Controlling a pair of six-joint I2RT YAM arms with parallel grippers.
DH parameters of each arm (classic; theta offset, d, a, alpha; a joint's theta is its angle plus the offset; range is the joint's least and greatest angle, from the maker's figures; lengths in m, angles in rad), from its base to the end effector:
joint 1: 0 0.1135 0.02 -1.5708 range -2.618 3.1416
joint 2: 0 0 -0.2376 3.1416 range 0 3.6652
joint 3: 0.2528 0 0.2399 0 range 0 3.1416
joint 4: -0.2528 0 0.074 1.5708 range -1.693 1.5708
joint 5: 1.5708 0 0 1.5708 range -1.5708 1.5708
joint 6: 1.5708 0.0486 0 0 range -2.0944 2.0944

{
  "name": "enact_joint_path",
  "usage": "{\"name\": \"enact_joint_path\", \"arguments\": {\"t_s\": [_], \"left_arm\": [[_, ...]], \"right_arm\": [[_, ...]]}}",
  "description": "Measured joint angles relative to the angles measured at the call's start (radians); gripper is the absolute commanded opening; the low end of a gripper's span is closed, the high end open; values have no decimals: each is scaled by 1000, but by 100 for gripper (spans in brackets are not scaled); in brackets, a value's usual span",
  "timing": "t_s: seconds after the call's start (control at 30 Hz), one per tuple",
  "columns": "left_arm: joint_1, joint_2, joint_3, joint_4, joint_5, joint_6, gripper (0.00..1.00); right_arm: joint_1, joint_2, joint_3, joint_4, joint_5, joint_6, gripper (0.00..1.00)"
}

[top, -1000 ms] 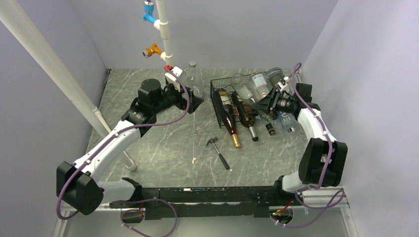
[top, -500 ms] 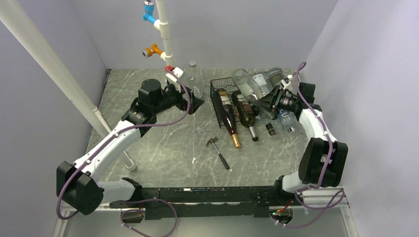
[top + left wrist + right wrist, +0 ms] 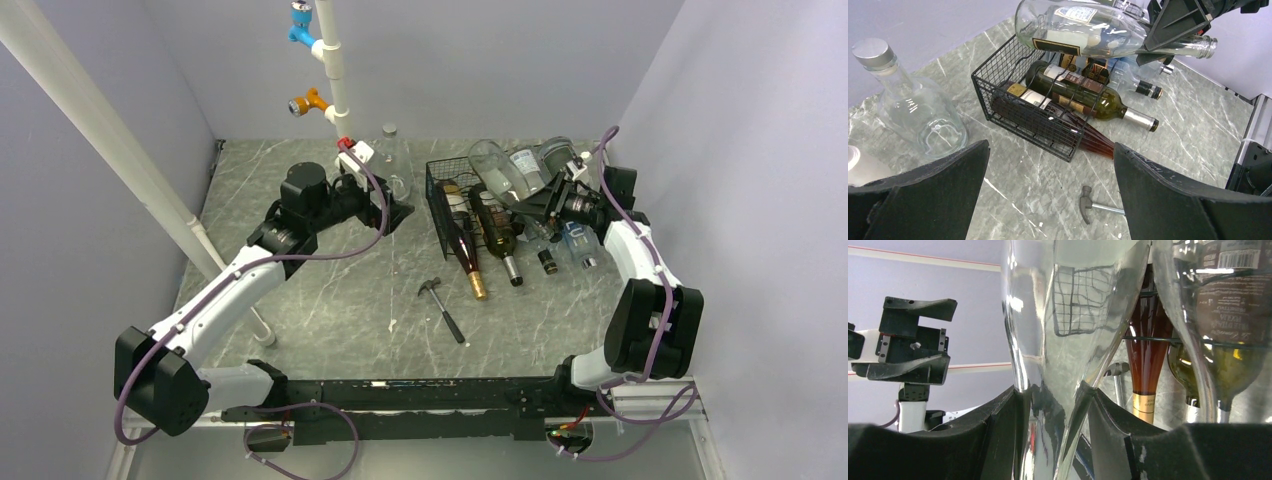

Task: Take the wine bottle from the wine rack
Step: Pick up the wine bottle from the wine rack, then place the wine bottle at the center of the board.

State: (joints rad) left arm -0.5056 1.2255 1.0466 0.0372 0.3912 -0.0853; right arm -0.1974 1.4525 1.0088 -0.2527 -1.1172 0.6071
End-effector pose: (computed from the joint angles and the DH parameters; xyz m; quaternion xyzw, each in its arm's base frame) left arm 0.2505 -0.1598 0.3380 0.2791 0.6981 -0.3276 0.5722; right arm 0.3033 -0.0161 0.2428 0.0943 0.7948 0.5431 0.2539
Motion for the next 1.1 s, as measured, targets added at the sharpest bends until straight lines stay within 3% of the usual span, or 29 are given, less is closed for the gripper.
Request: {"name": "enact_joint_path", "arguments": {"t_s": [0.73,1.1], "left_arm": [[-10,-54,-87,83,82,124,100],[-75,-218,-276,239,134,391,100]], "right_arm": [[142,-31,48,-48,-18,-14,0],[278,-31,73,-93,-43,-49,0]]}}
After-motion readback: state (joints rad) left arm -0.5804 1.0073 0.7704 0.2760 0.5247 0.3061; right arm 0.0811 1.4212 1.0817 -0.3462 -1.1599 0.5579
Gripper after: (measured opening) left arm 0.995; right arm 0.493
